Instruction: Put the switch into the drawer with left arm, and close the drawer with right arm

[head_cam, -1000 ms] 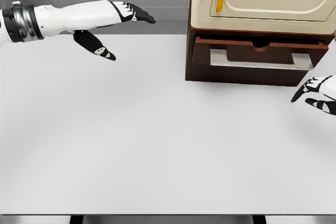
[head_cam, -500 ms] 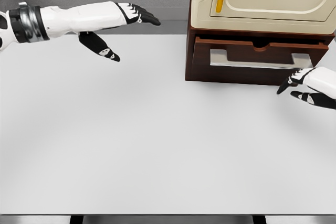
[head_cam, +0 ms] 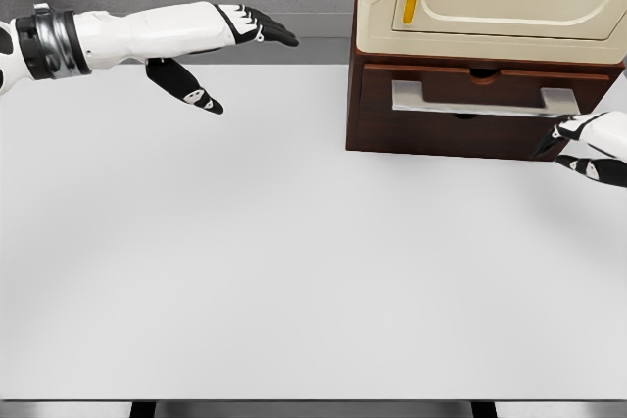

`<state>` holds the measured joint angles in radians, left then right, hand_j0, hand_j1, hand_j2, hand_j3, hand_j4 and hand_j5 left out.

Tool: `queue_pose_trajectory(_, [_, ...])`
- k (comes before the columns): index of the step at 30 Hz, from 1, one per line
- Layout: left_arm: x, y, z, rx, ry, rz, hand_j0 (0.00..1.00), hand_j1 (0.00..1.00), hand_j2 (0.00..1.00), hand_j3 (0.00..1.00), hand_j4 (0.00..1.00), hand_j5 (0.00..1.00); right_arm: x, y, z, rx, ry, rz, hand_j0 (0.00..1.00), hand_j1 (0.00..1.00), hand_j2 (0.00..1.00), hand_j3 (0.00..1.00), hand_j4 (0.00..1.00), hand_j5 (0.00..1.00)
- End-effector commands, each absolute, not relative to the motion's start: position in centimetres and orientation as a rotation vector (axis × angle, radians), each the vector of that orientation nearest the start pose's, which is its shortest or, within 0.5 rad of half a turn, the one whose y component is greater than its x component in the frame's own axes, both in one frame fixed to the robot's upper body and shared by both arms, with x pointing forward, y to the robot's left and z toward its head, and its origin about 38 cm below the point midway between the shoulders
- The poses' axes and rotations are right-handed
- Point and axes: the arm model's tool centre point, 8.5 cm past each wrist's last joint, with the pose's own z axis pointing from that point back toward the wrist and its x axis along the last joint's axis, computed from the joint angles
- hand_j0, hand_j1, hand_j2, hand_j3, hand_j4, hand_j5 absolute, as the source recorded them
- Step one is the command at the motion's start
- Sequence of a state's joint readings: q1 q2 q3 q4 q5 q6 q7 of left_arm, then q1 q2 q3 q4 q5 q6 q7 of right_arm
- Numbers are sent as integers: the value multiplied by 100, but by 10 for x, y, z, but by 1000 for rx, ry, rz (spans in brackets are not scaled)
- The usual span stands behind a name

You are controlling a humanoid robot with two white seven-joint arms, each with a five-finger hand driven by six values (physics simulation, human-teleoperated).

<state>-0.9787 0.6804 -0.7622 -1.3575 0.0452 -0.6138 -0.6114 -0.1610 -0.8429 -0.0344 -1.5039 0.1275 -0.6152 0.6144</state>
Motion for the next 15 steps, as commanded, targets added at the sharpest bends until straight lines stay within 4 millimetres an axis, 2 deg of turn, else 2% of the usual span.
queue_pose_trajectory(1, [473, 225, 323, -121, 2474, 2632, 100, 100, 100, 100, 100, 100, 372, -417, 227, -397, -1576, 1573, 52, 52, 52, 52, 52, 52])
queue_pose_trajectory(10, [473, 226, 324, -130, 2476, 2633, 100, 100, 100, 100, 100, 100, 384, -418, 224, -391, -1563, 1565, 52, 52, 52, 52, 52, 52])
queue_pose_trajectory(15, [473, 226, 324, -130, 2476, 2633, 100, 100, 100, 100, 100, 100, 385, -417, 223, -389, -1562, 1567, 53, 53, 53, 53, 53, 53])
